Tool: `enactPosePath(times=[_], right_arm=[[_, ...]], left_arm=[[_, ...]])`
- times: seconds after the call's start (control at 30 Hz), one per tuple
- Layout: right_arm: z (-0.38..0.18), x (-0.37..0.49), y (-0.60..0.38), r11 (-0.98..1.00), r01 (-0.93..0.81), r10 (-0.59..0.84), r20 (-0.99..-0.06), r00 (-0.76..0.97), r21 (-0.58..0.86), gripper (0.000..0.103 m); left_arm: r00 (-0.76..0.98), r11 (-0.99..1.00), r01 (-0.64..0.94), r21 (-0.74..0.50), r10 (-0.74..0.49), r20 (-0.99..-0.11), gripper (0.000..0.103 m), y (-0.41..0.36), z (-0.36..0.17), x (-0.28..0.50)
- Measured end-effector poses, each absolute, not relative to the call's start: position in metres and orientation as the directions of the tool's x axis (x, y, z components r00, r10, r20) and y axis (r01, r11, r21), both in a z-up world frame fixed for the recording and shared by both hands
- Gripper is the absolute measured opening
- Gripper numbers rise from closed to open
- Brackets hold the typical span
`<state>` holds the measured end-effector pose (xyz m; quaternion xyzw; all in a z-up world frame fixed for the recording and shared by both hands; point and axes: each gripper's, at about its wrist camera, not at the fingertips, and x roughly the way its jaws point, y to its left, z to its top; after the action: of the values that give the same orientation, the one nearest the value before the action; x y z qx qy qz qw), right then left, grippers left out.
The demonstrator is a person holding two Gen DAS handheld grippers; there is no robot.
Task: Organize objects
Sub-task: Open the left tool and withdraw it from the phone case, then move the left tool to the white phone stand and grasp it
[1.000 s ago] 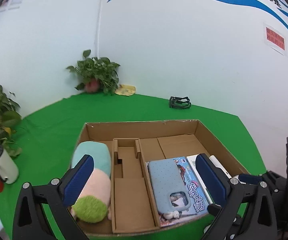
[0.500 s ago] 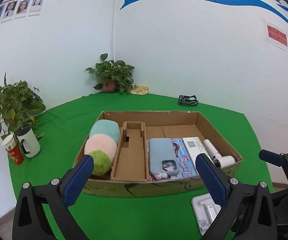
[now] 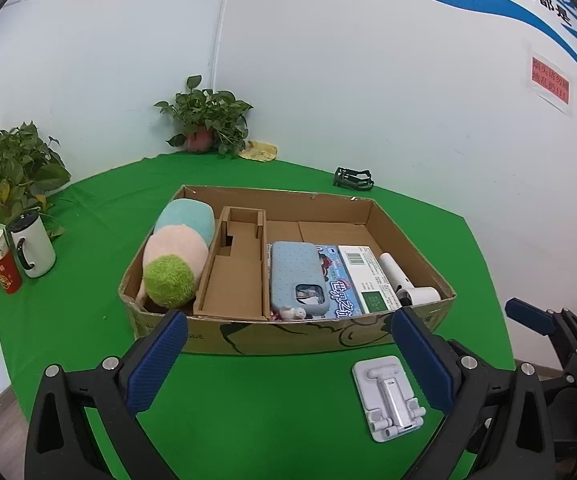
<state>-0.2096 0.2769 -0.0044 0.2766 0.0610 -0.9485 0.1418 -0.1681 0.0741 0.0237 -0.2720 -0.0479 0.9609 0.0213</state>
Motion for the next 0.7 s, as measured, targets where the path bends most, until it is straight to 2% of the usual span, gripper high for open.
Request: enactPosePath(times=[0.17,0.23,0.33,0.5,0.7], right_arm=[[-0.004,-0.207,0.278,-0.947,0.32,-0.264,-0.522,-0.811,-0.02,0.102],[-0.006,-0.205,0.279,-0.932,0.361,-0.31,-0.516,-0.799,0.0,0.102],[-0.022,-0.207,0.287,-0.875,0.466,-0.455,-0.544,-0.705,0.128,0.102],[-0.065,-0.211,0.299,-0.885,0.441,-0.423,-0.655,-0.626,0.15,0.102],[-0.087,-0.217,0.291,-0.884,0.435,-0.419,-0.702,-0.576,0.17,0.102]], left_arm=[[-0.854,-0.997,-0.021,-0.08,0.059,-0.517,0.103,0.074,0.021,-0.166],[-0.834,-0.994,-0.038,-0.105,0.089,-0.544,0.103,0.072,0.014,-0.17],[-0.76,-0.972,-0.094,-0.216,0.21,-0.615,0.103,0.069,-0.007,-0.179],[-0.631,-0.926,-0.168,-0.339,0.365,-0.685,0.102,0.077,-0.05,-0.194],[-0.507,-0.872,-0.239,-0.427,0.487,-0.711,0.102,0.098,-0.082,-0.22]])
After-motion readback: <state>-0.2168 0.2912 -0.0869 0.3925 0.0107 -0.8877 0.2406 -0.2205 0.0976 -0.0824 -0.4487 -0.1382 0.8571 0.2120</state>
